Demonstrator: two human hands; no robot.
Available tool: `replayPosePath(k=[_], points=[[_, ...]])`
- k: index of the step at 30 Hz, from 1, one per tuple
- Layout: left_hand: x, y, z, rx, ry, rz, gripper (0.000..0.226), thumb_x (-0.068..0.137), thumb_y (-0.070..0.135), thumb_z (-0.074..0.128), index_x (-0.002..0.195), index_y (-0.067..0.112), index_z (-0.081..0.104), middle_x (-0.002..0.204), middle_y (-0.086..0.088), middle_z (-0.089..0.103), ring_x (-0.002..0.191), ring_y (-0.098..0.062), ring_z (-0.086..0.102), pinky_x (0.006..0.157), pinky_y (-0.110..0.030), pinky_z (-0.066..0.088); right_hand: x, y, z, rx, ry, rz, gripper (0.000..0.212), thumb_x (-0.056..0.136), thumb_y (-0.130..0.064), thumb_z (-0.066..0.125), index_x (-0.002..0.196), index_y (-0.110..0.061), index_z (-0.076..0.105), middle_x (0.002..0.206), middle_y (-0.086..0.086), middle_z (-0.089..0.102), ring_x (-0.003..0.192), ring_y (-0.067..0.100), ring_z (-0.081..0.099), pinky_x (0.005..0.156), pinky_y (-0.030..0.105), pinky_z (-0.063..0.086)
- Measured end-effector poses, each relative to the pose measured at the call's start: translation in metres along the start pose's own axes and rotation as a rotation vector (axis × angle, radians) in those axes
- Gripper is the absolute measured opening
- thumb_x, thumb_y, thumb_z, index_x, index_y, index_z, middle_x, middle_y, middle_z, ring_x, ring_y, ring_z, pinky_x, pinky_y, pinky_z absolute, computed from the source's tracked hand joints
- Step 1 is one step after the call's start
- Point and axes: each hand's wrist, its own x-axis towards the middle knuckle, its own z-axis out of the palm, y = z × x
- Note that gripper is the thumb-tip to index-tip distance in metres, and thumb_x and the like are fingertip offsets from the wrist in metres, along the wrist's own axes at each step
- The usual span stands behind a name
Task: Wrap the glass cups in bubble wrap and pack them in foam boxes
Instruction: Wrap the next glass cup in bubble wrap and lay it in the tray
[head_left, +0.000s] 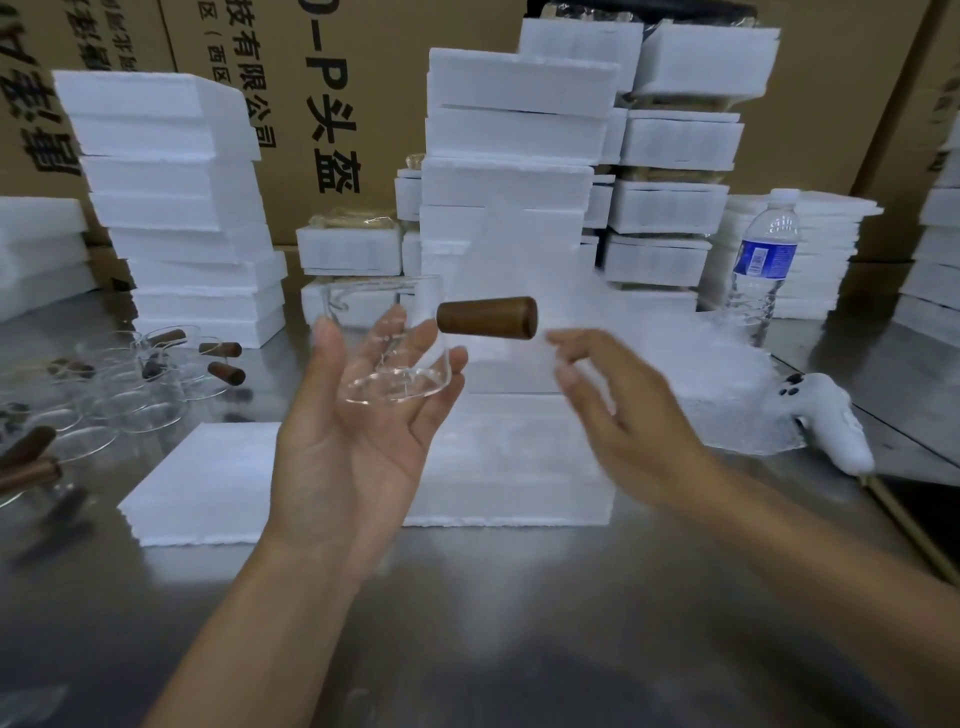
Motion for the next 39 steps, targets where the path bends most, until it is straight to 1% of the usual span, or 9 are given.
replayPosePath(k=[3,7,10,15,19,22,26,32,39], points=[[-0.001,0.002,0.001,-0.012,0.003,0.041,0.054,0.075,0.049,0.057,0.113,0.011,0.056,0.099,-0.002,0.069,0.097,-0.023,0.068,0.083,-0.029,0.055,-0.013,-0.016,0.016,-0.307,-0.364,-0.18,0.026,0.099,-0.036,0.032,0.11,-0.024,0.053,0.121,-0.004,0.058,0.106,0.014,0.052,0.093,0.032,0.04],[0.0,0.005,-0.001,-0.045,0.044,0.099,0.054,0.079,0.048,0.054,0.117,0.01,0.052,0.1,-0.002,0.067,0.096,-0.02,0.068,0.082,-0.029,0.055,-0.025,-0.026,0.035,-0.491,-0.473,-0.348,0.025,0.097,-0.035,0.032,0.106,-0.022,0.051,0.12,-0.003,0.058,0.11,0.017,0.049,0.11,0.038,0.022],[0.0,0.005,-0.003,-0.024,0.045,0.086,0.057,0.078,0.051,0.056,0.119,0.012,0.052,0.104,-0.003,0.066,0.099,-0.02,0.066,0.082,-0.03,0.054,-0.03,-0.023,0.035,-0.495,-0.389,-0.327,0.038,0.094,-0.049,0.034,0.115,-0.025,0.053,0.127,-0.003,0.057,0.12,0.015,0.048,0.114,0.04,0.01],[0.001,-0.002,-0.001,0.224,0.049,0.068,0.056,0.067,0.054,0.069,0.11,0.018,0.062,0.107,-0.001,0.069,0.106,-0.022,0.066,0.083,-0.031,0.055,-0.03,-0.015,0.037,-0.347,0.099,-0.273,0.046,0.089,-0.05,0.042,0.121,-0.018,0.05,0.112,-0.006,0.063,0.102,0.008,0.05,0.094,0.041,0.043],[0.003,-0.01,-0.001,0.546,0.111,0.072,0.06,0.064,0.056,0.071,0.114,0.025,0.063,0.106,0.008,0.072,0.102,-0.015,0.068,0.088,-0.034,0.053,-0.024,-0.006,0.031,0.01,0.288,-0.126,0.059,0.086,-0.051,0.046,0.135,-0.03,0.02,0.122,-0.026,0.034,0.101,0.0,0.049,0.089,0.03,0.043],[0.003,-0.016,-0.003,0.763,0.138,0.107,0.072,0.054,0.065,0.073,0.118,0.035,0.06,0.108,0.017,0.07,0.106,-0.012,0.065,0.094,-0.035,0.048,-0.026,0.0,0.029,-0.041,0.291,-0.176,0.054,0.087,-0.045,0.048,0.134,-0.024,0.029,0.119,-0.02,0.043,0.101,-0.002,0.045,0.088,0.025,0.04],[-0.001,-0.022,-0.002,0.905,0.06,0.13,0.057,0.058,0.064,0.073,0.109,0.043,0.058,0.104,0.029,0.066,0.103,0.004,0.061,0.081,-0.012,0.049,-0.024,-0.001,0.029,-0.244,0.298,-0.248,0.03,0.092,-0.027,0.046,0.112,-0.011,0.062,0.094,0.001,0.067,0.088,0.011,0.049,0.079,0.024,0.04],[-0.003,-0.026,-0.001,0.972,0.018,0.146,0.061,0.058,0.059,0.064,0.116,0.042,0.055,0.105,0.029,0.064,0.101,0.014,0.057,0.07,0.002,0.043,-0.026,-0.001,0.022,-0.114,0.075,-0.114,0.022,0.093,-0.028,0.047,0.102,-0.017,0.064,0.084,-0.004,0.062,0.078,0.012,0.05,0.075,0.027,0.04],[-0.003,-0.032,-0.005,1.322,0.079,0.015,0.089,0.061,0.059,0.069,0.138,0.041,0.028,0.114,0.032,0.044,0.086,0.011,0.055,0.053,-0.002,0.044,-0.02,0.007,0.011,-0.164,0.242,-0.019,0.026,0.091,-0.026,0.049,0.104,-0.013,0.068,0.085,-0.012,0.057,0.077,0.008,0.048,0.075,0.029,0.037]])
